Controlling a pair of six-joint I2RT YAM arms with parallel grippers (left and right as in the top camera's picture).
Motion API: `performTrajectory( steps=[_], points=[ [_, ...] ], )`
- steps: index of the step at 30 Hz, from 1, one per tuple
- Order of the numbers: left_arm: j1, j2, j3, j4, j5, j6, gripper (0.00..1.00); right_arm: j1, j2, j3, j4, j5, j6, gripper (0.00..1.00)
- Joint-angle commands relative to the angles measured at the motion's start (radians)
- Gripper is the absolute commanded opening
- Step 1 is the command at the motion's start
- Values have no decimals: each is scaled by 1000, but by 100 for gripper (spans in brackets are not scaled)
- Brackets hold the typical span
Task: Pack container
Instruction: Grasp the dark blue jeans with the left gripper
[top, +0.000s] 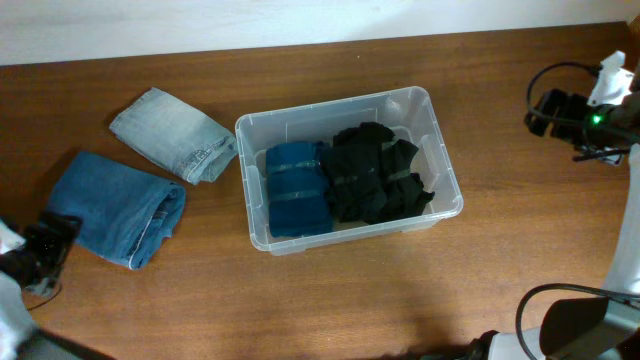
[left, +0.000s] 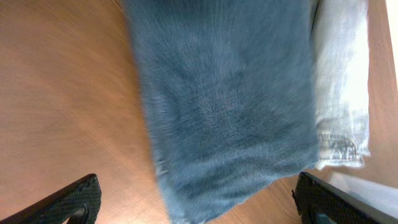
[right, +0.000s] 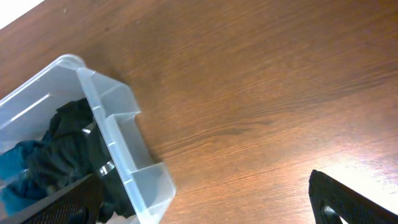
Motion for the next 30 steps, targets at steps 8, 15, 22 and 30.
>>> performTrajectory(
  steps=[8, 15, 22, 30],
  points=[
    [-5, 354, 9, 153, 339, 140, 99, 31, 4, -6, 2, -12, -14, 98],
    [-77, 430, 9, 287, 340, 138, 68, 31, 4, -6, 2, -12, -14, 98],
    [-109, 426, 9, 309, 340, 138, 1, 31, 4, -6, 2, -15, -18, 98],
    [-121, 226, 56, 158, 397, 139, 1, 31, 4, -6, 2, -15, -18, 98]
  ],
)
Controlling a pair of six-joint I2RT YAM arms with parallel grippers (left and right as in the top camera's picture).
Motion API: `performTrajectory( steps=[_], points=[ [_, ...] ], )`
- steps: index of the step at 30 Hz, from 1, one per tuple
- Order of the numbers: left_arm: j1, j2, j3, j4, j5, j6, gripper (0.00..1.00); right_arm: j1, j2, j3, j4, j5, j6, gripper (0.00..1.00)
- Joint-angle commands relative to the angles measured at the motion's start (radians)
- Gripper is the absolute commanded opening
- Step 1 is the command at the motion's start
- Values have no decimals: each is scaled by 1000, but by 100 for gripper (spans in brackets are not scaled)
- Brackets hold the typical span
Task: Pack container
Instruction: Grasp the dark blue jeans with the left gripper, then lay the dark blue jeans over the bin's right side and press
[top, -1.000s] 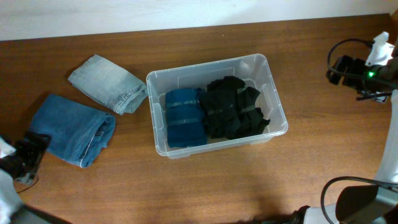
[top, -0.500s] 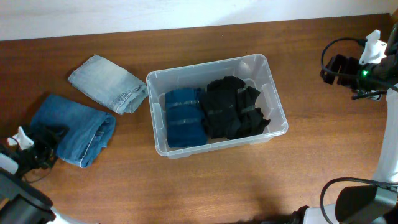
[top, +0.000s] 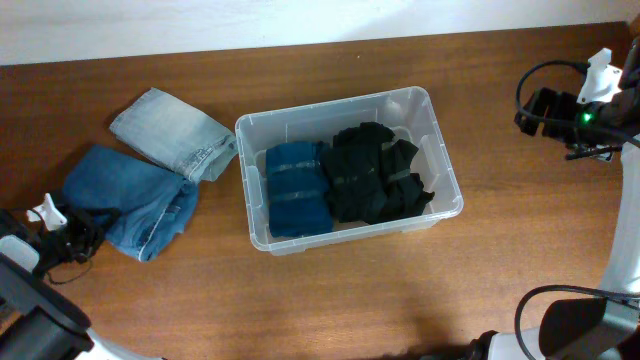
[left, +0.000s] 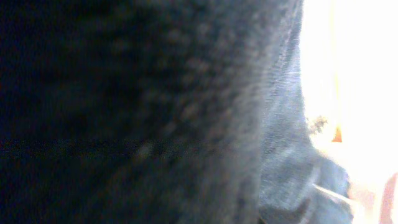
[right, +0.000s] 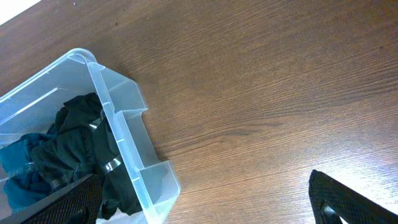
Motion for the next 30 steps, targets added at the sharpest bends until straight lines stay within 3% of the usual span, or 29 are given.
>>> performTrajectory(
  steps=[1, 8, 11, 12, 22, 26, 30],
  points=[
    [-35, -183, 47, -100, 67, 19, 1, 5, 3, -6, -1, -9, -11, 98],
    [-159, -437, 242, -299, 98, 18, 1, 4, 3, -6, -1, -5, -18, 98],
    [-253, -492, 356, -352, 97, 11, 1, 4, 3, -5, -1, -6, -18, 98],
    [-330, -510, 425, -358, 89, -39, 1, 4, 3, -6, 0, -6, -18, 98],
    [-792, -484, 520, -217, -97, -166, 1, 4, 3, -6, -1, -6, -18, 98],
    [-1038, -383, 520, -143, -146, -208, 1, 4, 3, -6, -1, -6, -18, 98],
    [-1197, -279, 520, -55, -146, -233, 1, 4, 3, -5, -1, -6, -18, 98]
  ],
)
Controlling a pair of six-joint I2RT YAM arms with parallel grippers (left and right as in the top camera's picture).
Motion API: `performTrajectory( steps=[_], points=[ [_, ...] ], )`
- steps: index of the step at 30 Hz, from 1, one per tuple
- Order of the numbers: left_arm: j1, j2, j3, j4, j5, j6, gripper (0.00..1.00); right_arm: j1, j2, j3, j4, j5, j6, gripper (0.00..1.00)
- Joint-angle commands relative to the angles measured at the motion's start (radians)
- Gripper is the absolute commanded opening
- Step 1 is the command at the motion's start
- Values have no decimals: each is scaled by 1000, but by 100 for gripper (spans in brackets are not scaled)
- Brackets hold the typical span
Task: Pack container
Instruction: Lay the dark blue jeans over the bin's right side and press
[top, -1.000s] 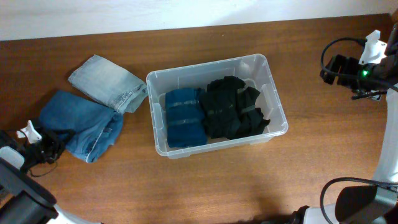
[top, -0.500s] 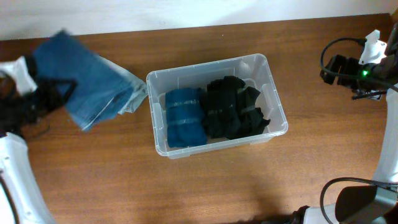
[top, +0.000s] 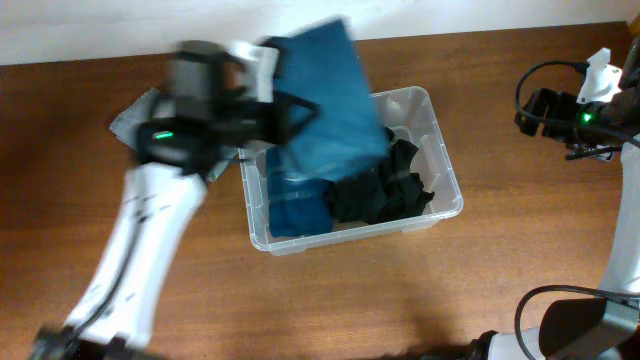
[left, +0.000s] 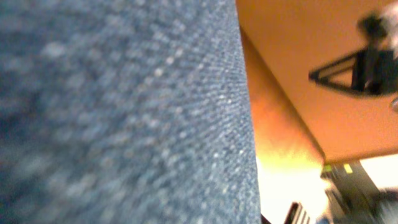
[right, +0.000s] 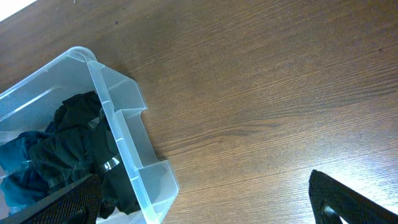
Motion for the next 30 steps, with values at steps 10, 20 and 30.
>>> performTrajectory(
  steps=[10, 20, 30],
  points=[
    [-283, 252, 28, 157, -19, -169, 0, 4, 3, -6, 0, -6, -5, 98],
    [-310, 269, 28, 200, -53, -260, 1, 4, 3, -5, 0, -6, -5, 98],
    [-348, 295, 27, 128, -75, -255, 14, 4, 3, -6, -1, -6, -5, 98]
  ],
)
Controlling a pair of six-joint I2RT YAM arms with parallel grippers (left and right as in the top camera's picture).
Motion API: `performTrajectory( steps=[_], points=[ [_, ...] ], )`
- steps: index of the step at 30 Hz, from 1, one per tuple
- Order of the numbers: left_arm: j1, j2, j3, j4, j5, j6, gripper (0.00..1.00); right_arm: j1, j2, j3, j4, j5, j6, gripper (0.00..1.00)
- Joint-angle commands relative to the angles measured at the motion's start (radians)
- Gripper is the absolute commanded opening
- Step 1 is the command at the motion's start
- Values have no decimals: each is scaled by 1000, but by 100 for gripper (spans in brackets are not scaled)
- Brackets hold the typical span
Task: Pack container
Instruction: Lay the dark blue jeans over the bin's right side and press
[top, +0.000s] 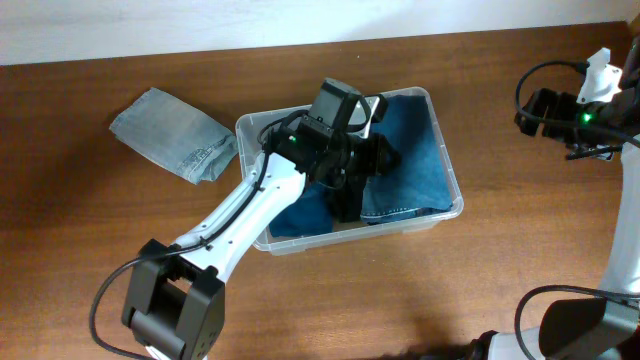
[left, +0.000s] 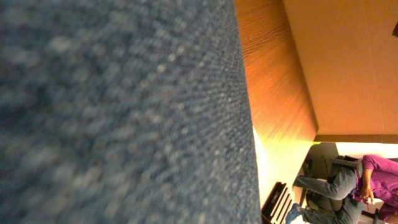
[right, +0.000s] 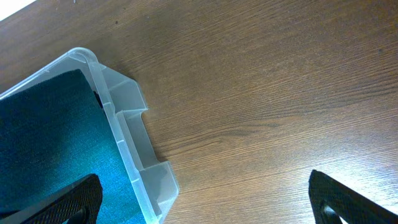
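The clear plastic container stands mid-table, its corner also in the right wrist view. Medium-blue jeans lie spread over its right half, covering the black clothes. My left gripper reaches down into the container onto those jeans. Denim fills the left wrist view and hides the fingers; the gripper seems shut on the cloth. Folded light-wash jeans lie on the table to the left. My right gripper hangs open over bare wood beside the container.
A folded dark-blue garment shows in the container's left part under my left arm. The right arm's base and cables sit at the far right edge. The wooden table runs round the container.
The medium-blue jeans were held in the air over the container's far left rim. They are now down inside it, over the black clothes, with my left gripper low in the container. Right arm unchanged.
The medium-blue jeans lay folded at the table's left with my left gripper open beside them. Then the gripper was at their edge. Then they hung from it over the container, and now they lie in its right half.
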Motion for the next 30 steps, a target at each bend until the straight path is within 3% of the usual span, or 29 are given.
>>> performTrajectory(
  steps=[1, 2, 3, 4, 8, 18, 23, 24, 25, 26, 27, 28, 30],
  points=[
    [-15, -5, 29, -10, 18, -5, 28, 4, 3, -6, -1, -6, -3, 98],
    [-11, -5, 29, -21, -1, 4, 49, 4, 3, -6, -1, -6, -3, 98],
    [-7, -5, 29, -38, -27, 27, 86, 4, 3, -6, -2, -6, -3, 98],
    [0, -5, 29, -56, -62, 53, 99, 4, 3, -6, -4, -6, -3, 98],
    [43, -5, 29, -124, -194, 110, 99, 4, 3, -6, -4, -6, -3, 98],
    [165, -6, 64, -146, -301, 211, 99, 4, 3, -5, -4, -6, -3, 98],
    [161, -6, 98, -128, -301, 407, 99, 4, 3, -6, -3, -6, -3, 98],
    [159, -6, 98, -128, -301, 420, 98, 4, 3, -5, -3, -6, -3, 98],
    [156, -6, 98, -129, -301, 423, 79, 4, 3, -5, -3, -6, -3, 98],
    [151, -5, 98, -130, -301, 423, 58, 4, 3, -6, -3, -6, -3, 98],
    [145, -3, 97, -130, -301, 426, 20, 4, 3, -6, -3, -6, -3, 98],
    [139, 1, 97, -130, -302, 431, 3, 4, 3, -6, -3, -6, -3, 98],
    [123, 13, 97, -132, -306, 437, 1, 4, 3, -6, -3, -6, -3, 98]
  ],
)
